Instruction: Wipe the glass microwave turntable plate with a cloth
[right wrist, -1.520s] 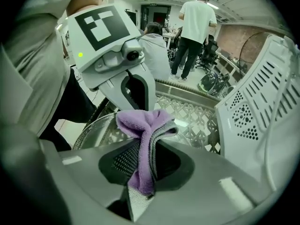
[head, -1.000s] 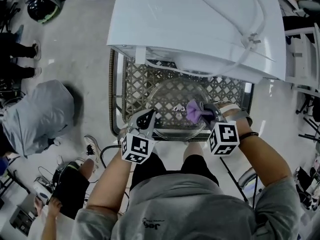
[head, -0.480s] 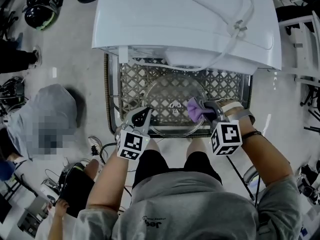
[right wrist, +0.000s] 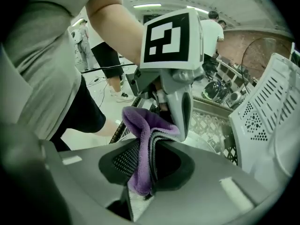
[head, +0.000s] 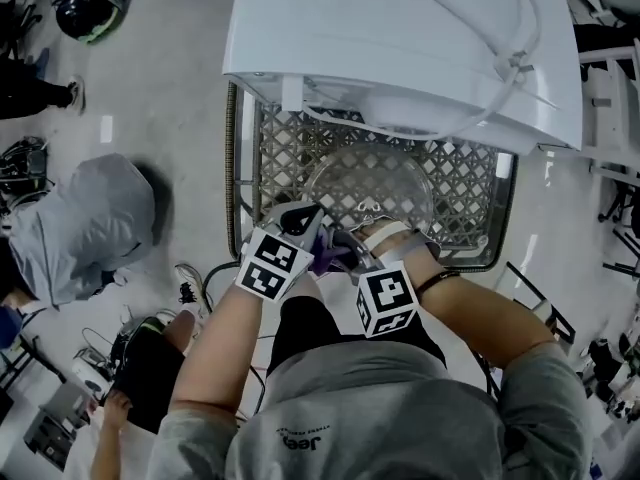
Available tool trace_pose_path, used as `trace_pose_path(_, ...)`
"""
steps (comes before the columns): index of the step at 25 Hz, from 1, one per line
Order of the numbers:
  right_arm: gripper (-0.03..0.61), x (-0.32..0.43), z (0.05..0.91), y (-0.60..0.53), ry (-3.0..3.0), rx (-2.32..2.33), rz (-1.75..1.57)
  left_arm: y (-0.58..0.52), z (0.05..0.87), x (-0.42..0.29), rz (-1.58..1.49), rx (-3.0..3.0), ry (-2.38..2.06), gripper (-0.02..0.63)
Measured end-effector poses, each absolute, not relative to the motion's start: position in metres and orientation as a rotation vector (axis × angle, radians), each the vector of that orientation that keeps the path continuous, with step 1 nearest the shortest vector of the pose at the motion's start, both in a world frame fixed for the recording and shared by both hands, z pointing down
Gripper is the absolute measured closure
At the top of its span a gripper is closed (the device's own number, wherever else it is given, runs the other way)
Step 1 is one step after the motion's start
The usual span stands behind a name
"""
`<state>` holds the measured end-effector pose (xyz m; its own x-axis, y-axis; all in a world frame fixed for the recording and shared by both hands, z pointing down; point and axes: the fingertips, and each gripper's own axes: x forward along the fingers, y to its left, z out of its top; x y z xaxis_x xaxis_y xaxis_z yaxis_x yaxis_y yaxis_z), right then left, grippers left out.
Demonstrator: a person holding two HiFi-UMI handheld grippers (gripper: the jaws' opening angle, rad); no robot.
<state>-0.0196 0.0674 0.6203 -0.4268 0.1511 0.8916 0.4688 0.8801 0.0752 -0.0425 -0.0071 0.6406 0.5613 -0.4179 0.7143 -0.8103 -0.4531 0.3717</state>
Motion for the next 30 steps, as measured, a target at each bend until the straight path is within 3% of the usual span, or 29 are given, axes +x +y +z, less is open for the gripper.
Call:
trace_pose_path(8, 0.489, -0.021, 0.626, 0.069, -1.956, -0.464, -0.397, -0.007, 0.641, -0.044, 0.716, 2.094, -0.986, 0.615)
trace_pose_path(21, 0.489, 0.129, 0.624, 0.018, -1.729, -0.335, -0.323, -0.004, 0.643, -0.040, 0.716, 2.096, -0.979, 0.615)
trace_pose_path(30, 0.489, 0.141, 0.625, 0.004, -1.631, -0.238, -0.312, 0.007, 0.645, -0.034, 0.750, 2.144, -0.928, 0.615)
